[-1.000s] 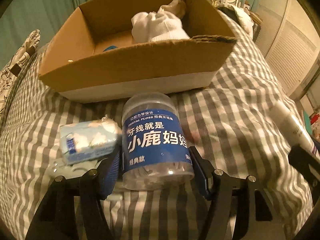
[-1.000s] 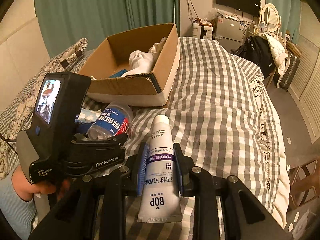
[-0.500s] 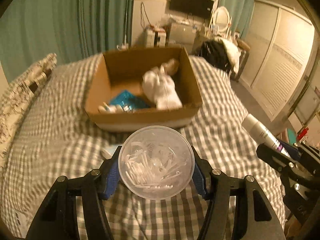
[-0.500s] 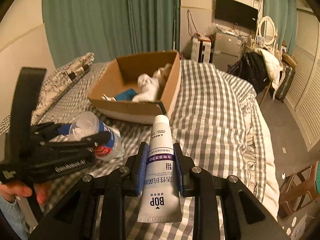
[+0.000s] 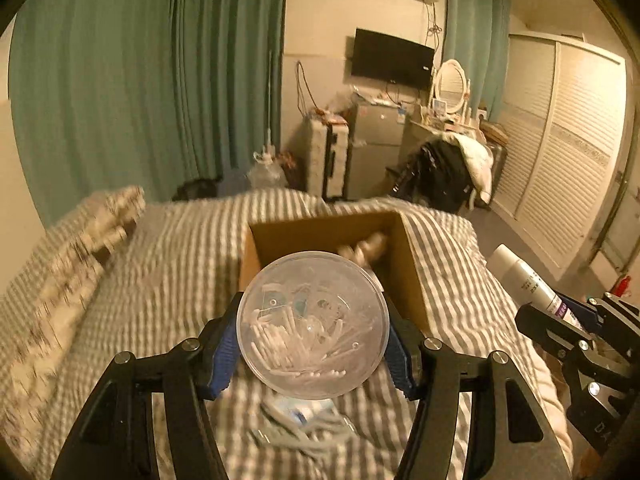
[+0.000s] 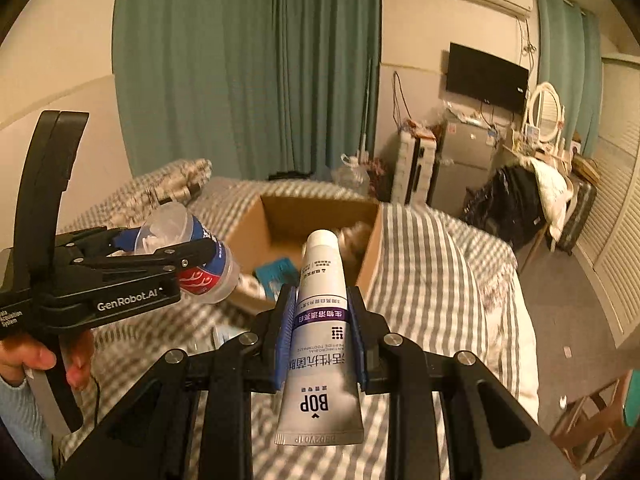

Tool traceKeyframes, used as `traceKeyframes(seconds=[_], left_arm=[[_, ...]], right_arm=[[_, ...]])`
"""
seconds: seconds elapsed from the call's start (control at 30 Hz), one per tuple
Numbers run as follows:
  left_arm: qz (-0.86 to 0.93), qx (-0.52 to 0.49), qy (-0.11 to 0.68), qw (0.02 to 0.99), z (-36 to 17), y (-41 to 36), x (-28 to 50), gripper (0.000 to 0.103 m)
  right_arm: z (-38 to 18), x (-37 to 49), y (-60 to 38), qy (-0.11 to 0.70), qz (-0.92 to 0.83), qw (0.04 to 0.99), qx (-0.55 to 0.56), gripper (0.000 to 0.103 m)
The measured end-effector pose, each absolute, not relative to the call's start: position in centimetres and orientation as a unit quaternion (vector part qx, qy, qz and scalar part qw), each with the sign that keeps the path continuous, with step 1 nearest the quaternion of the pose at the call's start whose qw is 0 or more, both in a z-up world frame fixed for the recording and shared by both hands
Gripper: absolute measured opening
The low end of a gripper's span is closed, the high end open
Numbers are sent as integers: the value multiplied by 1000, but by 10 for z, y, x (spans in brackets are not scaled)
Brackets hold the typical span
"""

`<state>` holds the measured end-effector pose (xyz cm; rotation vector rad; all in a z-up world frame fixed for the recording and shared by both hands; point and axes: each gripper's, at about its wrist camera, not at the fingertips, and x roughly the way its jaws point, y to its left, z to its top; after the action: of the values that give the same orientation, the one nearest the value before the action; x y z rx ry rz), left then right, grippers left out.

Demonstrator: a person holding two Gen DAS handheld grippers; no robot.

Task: Organize objects
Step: 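Lower the jar and the tube into the box and open both tools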

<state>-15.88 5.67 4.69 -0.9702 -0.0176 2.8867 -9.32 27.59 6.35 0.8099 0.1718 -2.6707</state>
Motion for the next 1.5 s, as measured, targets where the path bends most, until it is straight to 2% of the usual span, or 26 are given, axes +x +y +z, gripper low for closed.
traceKeyframes(seconds=[0.3, 0.67, 0.77, 0.87, 0.9, 1.03, 1.13, 1.5], left_arm=[[944, -329, 4, 34, 35, 52, -240, 63], [913, -403, 7, 58, -39, 57, -299, 64], [908, -413, -12, 64, -43, 51, -299, 67], [919, -391, -8, 48, -33, 43, -288, 88], [924, -381, -4, 42, -28, 41, -283, 90], [929, -369, 8, 28, -14, 32, -267, 92], [929, -369, 12, 7, -15, 20, -251, 97], [925, -377, -17, -49, -55, -12, -201, 97]], right_arm=[[74, -175, 247, 53, -943, 183, 275, 25], [16, -247, 230, 48, -930, 175, 321, 25], [4, -249, 234, 51, -929, 167, 327, 25], [1, -250, 240, 48, -928, 164, 330, 25], [1, -249, 241, 46, -929, 162, 330, 25], [6, -240, 248, 46, -930, 156, 329, 25], [13, -235, 247, 47, -931, 155, 327, 25], [5, -250, 210, 69, -925, 162, 337, 25]])
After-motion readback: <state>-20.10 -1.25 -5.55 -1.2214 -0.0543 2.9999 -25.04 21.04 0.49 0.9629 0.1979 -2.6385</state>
